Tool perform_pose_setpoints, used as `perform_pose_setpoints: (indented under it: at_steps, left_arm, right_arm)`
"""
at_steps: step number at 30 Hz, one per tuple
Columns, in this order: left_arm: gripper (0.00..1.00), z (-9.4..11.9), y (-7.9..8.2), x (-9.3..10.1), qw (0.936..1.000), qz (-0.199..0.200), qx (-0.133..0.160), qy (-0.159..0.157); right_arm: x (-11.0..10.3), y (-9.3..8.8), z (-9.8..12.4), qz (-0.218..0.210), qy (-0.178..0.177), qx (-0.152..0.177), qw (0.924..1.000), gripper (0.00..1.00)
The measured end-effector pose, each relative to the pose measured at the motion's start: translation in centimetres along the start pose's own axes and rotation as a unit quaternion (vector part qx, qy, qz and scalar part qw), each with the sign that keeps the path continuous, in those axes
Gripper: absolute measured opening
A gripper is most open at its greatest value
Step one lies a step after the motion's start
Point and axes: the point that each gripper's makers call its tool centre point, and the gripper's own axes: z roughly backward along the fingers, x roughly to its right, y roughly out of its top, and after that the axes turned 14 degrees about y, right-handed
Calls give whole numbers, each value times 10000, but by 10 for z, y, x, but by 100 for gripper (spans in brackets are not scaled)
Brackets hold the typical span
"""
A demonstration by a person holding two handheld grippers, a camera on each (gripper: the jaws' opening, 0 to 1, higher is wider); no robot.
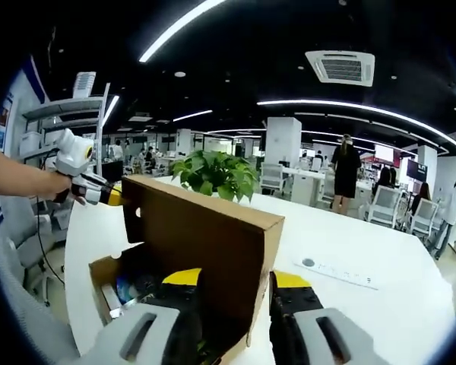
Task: Operate the shoe box by opening the lid, removing the specified soft item, and placing it in the target area until the item is outside and the box remains undamaged.
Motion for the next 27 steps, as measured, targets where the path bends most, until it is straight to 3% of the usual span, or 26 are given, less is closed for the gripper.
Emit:
perform_pose_setpoints:
  at_steps: [12,20,27]
  left_arm:
    - [1,-8,5,-1,10000,63,-2,-27]
    - [1,-15,8,-1,9999,107,2,-31]
    - [1,-23,11,-1,9999,130,-24,-60]
  right_arm:
    - [18,-39,-3,-61,-196,-438,9988,26]
    - [19,-67,-6,-74,-254,-738,9969,17]
    - [18,-79,-11,-147,-245,-891,9956,8]
